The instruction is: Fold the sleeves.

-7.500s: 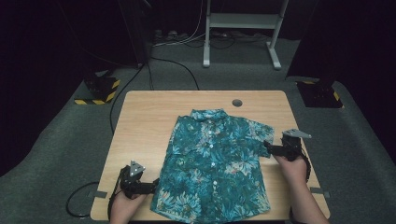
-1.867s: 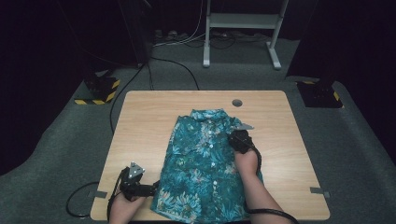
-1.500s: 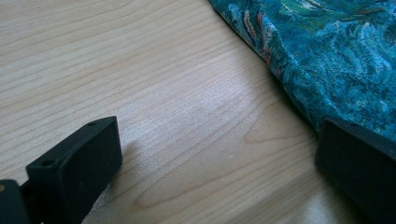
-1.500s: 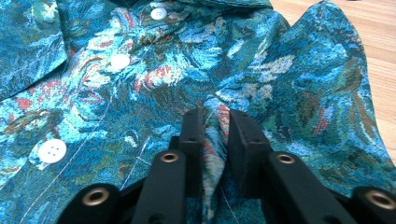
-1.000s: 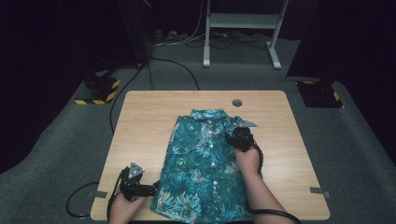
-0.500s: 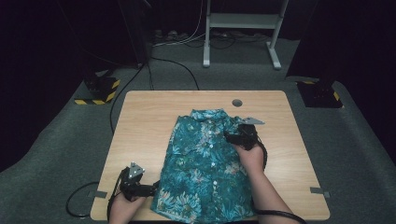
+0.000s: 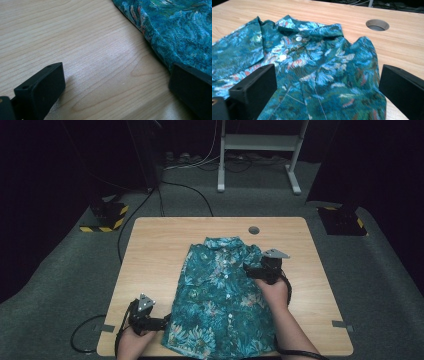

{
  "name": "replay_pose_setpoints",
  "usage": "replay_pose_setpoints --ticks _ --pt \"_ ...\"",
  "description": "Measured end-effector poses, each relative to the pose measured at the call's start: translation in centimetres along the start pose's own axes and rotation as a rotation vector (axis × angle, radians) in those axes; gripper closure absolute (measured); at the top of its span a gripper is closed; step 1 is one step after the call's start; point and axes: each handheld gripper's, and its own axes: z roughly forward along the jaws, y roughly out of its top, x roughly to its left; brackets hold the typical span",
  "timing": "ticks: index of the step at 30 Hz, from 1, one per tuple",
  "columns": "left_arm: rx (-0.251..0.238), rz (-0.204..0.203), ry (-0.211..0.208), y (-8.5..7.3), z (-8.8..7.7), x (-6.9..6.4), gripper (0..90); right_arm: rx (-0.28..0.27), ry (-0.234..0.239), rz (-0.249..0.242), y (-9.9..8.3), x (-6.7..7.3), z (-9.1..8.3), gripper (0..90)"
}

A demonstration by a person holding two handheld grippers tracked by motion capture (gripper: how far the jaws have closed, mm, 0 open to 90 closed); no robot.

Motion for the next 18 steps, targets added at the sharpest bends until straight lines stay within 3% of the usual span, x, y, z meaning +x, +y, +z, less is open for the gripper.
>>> replay_pose_setpoints --ticks 18 --pt "0.004 0.008 0.007 0.0 0.0 -0.1 0.9 -0.003 -0.019 -0.076 -2.6 -0.8 -2.2 0.1"
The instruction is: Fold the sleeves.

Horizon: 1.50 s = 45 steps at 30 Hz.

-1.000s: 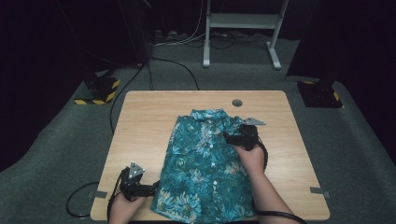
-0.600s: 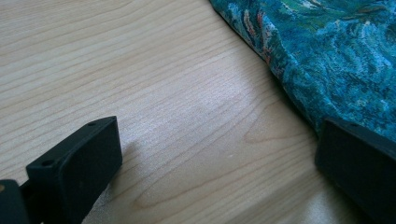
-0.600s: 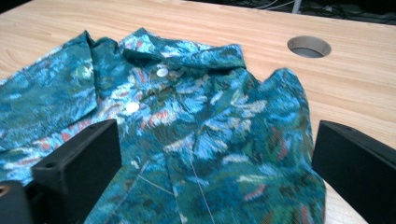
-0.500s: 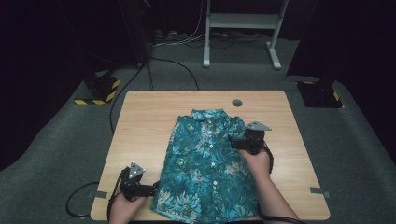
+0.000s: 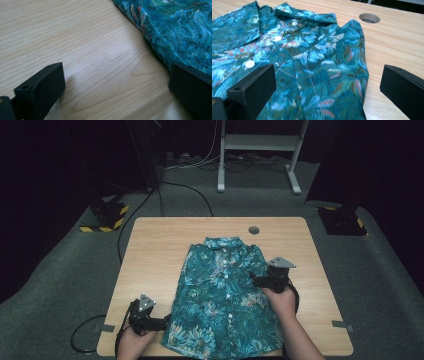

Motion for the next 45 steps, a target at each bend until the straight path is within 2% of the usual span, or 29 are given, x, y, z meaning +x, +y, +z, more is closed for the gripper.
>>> replay_pose_setpoints --ticks 8,18,35,42,45 --pt "0.0 0.0 -0.001 0.0 0.0 0.0 0.9 0.004 0.004 -0.022 -1.5 -0.1 -1.9 0.2" --pt "0.002 0.005 0.004 0.0 0.0 -0.1 0.8 0.002 -0.001 -0.019 -3.6 -0.3 -4.4 0.3" --pt "0.003 0.005 0.007 0.0 0.0 -0.1 0.8 0.013 -0.029 -0.044 -5.6 -0.8 -8.9 0.2" --pt "0.006 0.011 0.012 0.0 0.1 -0.1 0.8 0.04 -0.044 -0.072 -6.8 -0.7 -10.6 0.2" --pt "0.006 0.011 0.013 0.0 0.1 -0.1 0.8 0.053 -0.041 -0.067 -7.5 -0.7 -11.2 0.2"
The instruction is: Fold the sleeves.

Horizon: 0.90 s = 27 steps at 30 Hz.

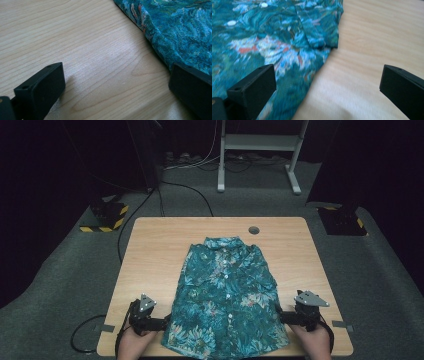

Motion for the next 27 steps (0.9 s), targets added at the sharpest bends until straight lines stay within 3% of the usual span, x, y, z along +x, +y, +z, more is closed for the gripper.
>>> replay_pose_setpoints --ticks 9,15,27 --pt "-0.001 -0.002 0.002 0.0 0.0 0.0 0.8 0.067 -0.015 -0.003 -2.8 0.0 -1.3 0.5" --pt "-0.001 -0.002 0.001 0.0 0.0 0.0 0.8 0.128 -0.008 -0.002 -3.0 -0.1 -1.2 1.3" --pt "-0.001 0.008 -0.006 0.0 0.0 -0.1 0.9 0.118 -0.001 0.002 -2.9 -0.1 -1.3 1.4"
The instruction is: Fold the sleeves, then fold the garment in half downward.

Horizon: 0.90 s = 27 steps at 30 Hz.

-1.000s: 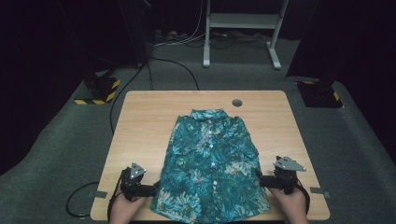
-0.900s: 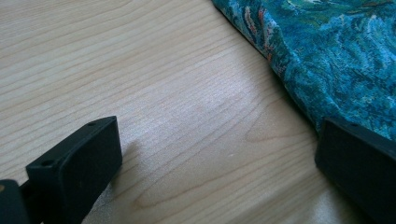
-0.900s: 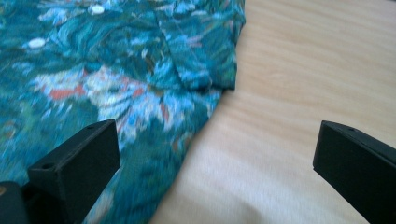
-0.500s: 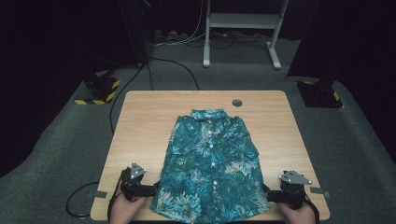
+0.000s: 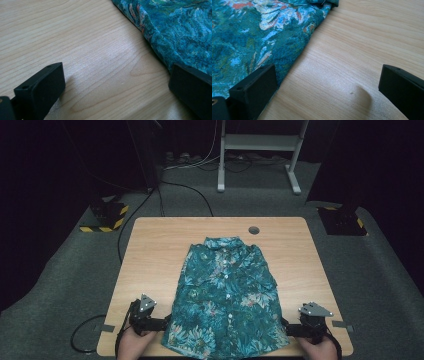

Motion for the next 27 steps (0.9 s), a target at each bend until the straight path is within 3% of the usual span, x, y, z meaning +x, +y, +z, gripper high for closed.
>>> replay_pose_setpoints --ticks 13,15,27 --pt "-0.024 -0.001 -0.01 -0.07 -0.22 0.05 0.9 -0.049 0.027 0.04 -0.14 -0.36 -0.4 0.5" --pt "-0.035 0.002 -0.014 -0.12 -0.32 0.09 0.9 -0.06 0.03 0.026 -0.19 -0.25 -0.51 1.9" --pt "-0.052 -0.018 -0.062 0.48 -0.78 0.76 0.7 -0.051 0.058 0.037 -0.2 -0.43 -0.48 1.1"
